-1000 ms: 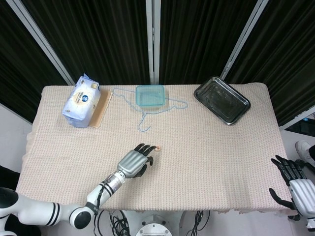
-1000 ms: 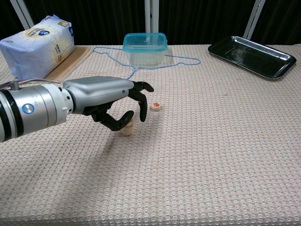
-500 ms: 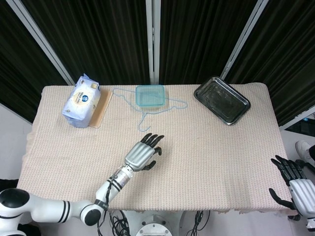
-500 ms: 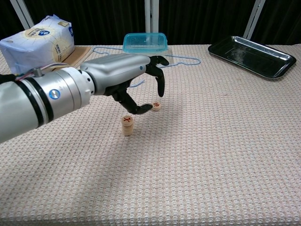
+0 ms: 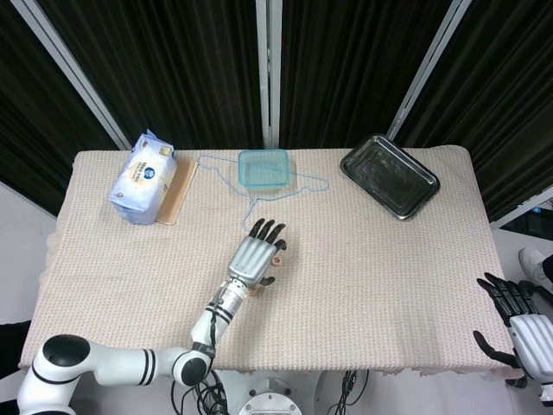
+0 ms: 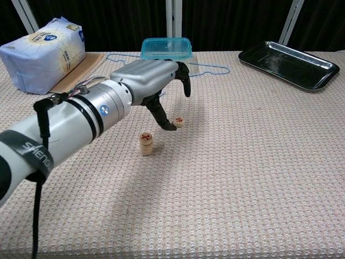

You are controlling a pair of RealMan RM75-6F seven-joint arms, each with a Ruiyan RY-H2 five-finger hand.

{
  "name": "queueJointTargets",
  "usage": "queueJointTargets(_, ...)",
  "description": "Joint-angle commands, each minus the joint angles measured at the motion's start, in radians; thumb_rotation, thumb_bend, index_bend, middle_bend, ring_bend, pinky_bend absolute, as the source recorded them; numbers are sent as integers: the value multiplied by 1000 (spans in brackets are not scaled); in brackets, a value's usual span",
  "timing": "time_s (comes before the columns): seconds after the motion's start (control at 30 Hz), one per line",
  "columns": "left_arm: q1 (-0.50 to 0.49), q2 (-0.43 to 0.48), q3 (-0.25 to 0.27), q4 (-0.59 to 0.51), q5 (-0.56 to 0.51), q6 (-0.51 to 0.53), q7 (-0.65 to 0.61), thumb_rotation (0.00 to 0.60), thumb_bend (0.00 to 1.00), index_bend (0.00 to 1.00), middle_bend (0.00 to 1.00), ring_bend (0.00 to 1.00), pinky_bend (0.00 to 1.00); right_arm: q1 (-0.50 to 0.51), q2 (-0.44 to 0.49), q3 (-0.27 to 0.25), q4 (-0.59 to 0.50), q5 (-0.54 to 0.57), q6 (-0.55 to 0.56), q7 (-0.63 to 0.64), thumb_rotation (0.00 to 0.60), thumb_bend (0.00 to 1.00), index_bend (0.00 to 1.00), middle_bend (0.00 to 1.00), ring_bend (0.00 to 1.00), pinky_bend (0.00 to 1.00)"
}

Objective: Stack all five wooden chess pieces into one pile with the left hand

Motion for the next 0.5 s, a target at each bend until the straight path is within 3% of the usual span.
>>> queueJointTargets(0.03, -10, -22, -14, 30, -23, -15, 8, 600, 70, 357, 75, 0, 0, 1, 0, 0, 1, 1, -2, 2, 600, 305, 0, 0, 0, 0)
queueJointTargets(0.5, -41, -64, -48, 107, -73, -62, 29, 600, 142, 376, 76, 0, 0, 3, 3, 0, 7, 3, -6, 17, 600, 305, 0, 0, 0, 0)
